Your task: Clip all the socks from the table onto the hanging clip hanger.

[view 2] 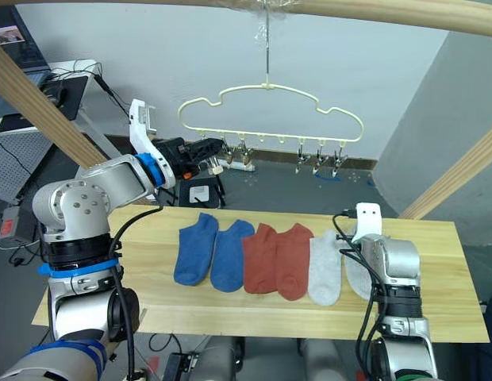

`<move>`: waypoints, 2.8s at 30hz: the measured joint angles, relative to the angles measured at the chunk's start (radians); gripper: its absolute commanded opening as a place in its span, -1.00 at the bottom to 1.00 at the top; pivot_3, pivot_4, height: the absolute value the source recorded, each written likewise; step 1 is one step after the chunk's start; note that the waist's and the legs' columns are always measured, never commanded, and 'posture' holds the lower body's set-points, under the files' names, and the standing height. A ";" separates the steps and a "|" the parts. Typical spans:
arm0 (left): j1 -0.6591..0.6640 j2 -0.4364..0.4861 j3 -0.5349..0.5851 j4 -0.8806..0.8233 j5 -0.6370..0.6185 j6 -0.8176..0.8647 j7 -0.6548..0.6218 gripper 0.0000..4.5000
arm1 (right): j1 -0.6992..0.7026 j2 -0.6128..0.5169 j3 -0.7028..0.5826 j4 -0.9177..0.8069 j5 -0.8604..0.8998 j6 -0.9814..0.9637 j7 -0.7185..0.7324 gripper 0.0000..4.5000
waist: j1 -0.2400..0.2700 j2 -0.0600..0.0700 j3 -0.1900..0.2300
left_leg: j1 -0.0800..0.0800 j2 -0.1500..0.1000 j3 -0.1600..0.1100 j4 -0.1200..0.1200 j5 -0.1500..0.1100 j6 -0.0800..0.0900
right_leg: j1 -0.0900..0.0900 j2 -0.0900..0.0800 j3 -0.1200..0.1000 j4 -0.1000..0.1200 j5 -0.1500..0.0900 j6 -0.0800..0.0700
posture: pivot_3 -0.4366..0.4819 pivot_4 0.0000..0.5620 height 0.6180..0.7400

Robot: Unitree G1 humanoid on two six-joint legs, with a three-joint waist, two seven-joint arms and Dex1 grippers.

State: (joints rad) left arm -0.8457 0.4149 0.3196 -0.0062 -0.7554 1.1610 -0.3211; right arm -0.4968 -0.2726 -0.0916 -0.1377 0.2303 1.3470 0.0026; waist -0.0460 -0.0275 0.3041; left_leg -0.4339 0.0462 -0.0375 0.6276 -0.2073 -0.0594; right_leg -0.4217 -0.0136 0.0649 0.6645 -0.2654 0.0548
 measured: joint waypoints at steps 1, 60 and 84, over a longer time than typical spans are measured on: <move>-0.005 0.002 0.006 0.014 -0.007 0.010 0.000 -0.95 | 0.000 -0.022 0.024 -0.060 0.021 0.023 0.031 -0.99 | -0.003 0.000 0.001 | 0.000 0.000 0.000 0.000 0.000 0.000 | 0.000 0.000 0.000 0.000 -0.001 0.001 | -0.11 0.16 1.00; -0.062 -0.011 0.049 0.103 -0.068 0.076 0.031 -0.95 | -0.437 0.296 0.233 0.044 0.145 -0.099 0.235 -0.99 | -0.008 0.002 0.009 | -0.002 0.000 -0.002 -0.001 0.000 -0.001 | -0.002 -0.002 -0.003 0.001 0.001 -0.002 | -0.07 0.14 1.00; -0.049 -0.016 0.065 0.096 -0.076 0.121 0.036 0.57 | -0.463 0.296 0.228 0.074 0.146 -0.114 0.235 -0.35 | -0.004 0.002 0.010 | -0.004 0.000 -0.002 -0.001 0.000 -0.001 | -0.004 -0.002 -0.003 0.000 0.001 -0.002 | -0.07 0.16 1.00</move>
State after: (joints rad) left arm -0.8944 0.3990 0.3850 0.0896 -0.8315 1.2816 -0.2849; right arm -0.9600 0.0235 0.1364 -0.0641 0.3762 1.2325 0.2378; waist -0.0500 -0.0254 0.3139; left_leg -0.4378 0.0463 -0.0394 0.6266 -0.2077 -0.0605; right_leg -0.4257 -0.0156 0.0616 0.6650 -0.2645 0.0532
